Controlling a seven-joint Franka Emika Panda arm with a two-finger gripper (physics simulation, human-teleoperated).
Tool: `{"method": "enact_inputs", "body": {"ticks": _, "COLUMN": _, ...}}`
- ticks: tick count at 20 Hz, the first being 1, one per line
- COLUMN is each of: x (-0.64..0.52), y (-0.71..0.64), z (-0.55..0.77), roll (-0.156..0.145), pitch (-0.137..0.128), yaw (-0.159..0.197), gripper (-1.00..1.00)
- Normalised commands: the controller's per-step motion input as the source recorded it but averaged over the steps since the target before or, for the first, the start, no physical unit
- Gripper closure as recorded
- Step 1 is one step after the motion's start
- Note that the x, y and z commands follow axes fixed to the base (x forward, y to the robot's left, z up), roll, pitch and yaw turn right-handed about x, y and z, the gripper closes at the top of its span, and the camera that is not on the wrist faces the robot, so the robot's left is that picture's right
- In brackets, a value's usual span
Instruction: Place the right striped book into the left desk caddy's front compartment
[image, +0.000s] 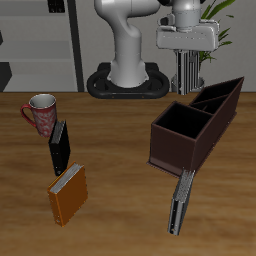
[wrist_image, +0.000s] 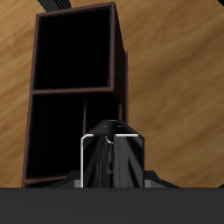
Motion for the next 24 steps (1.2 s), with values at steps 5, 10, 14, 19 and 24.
{"method": "enact_inputs", "body": {"ticks": 5, "x": 0.19, "y": 0.12, "z": 0.04, "roll": 0.016, "pitch": 0.000, "yaw": 0.043, "gripper": 1.00}}
{"method": "enact_inputs", "body": {"ticks": 10, "x": 0.17, "y": 0.06, "z": 0.03, "roll": -0.011, "pitch": -0.002, "yaw": 0.012, "gripper": 1.00}}
{"method": "enact_inputs", "body": {"ticks": 14, "x": 0.14, "y": 0.04, "z": -0.01, "roll": -0.007, "pitch": 0.004, "yaw": -0.004, "gripper": 1.00}}
{"method": "enact_inputs", "body": {"ticks": 19, "x": 0.10, "y": -0.04, "z": -0.12, "roll": -0.032, "pitch": 0.014, "yaw": -0.016, "gripper": 1.00}}
{"method": "enact_inputs", "body": {"ticks": 24, "x": 0.09, "y": -0.02, "z": -0.14, "roll": -0.019, "pitch": 0.015, "yaw": -0.006, "gripper": 1.00}}
